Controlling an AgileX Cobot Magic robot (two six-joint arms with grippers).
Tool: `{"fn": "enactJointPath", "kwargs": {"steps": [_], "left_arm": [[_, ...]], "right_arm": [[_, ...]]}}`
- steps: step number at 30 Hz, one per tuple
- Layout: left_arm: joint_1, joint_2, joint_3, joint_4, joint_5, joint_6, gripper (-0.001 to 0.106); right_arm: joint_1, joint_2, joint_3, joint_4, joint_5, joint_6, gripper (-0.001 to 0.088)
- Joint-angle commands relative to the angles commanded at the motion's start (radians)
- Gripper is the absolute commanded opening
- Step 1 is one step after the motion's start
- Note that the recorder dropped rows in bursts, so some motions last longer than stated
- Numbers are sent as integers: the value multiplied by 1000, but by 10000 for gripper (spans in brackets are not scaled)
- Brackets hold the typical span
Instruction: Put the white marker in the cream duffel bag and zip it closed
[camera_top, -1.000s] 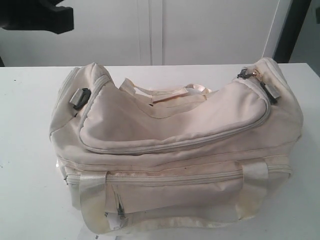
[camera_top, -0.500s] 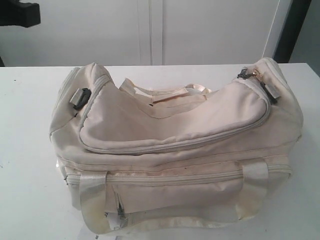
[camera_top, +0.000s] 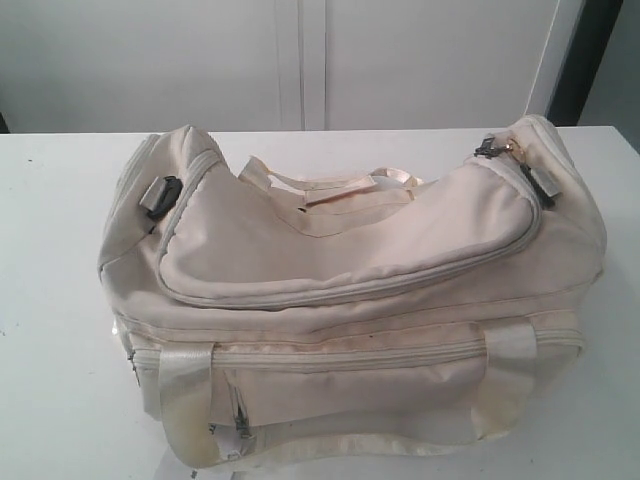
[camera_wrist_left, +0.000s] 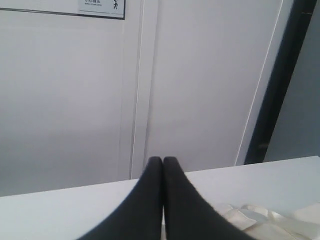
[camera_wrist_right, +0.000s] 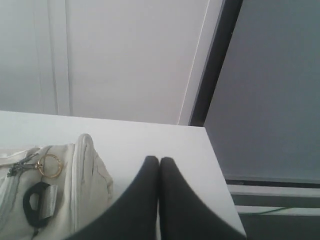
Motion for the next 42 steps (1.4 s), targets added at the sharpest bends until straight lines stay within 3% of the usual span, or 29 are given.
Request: {"fn": "enactJointPath", "kwargs": {"steps": [7,26,31,42], "left_arm": [[0,-164,90,0,-96,9,0],[0,-495,323,0,-127,9,0],[0,-586,327,0,-139,9,0],[0,-586,327,0,-159,9,0]], "right_arm": [[16,-111,46,0,-5,0,0],[16,-370,189,0,-84,2,0],[16,-417,189,0,-74,2,0],[16,-417,189,0,-76,2,0]]}}
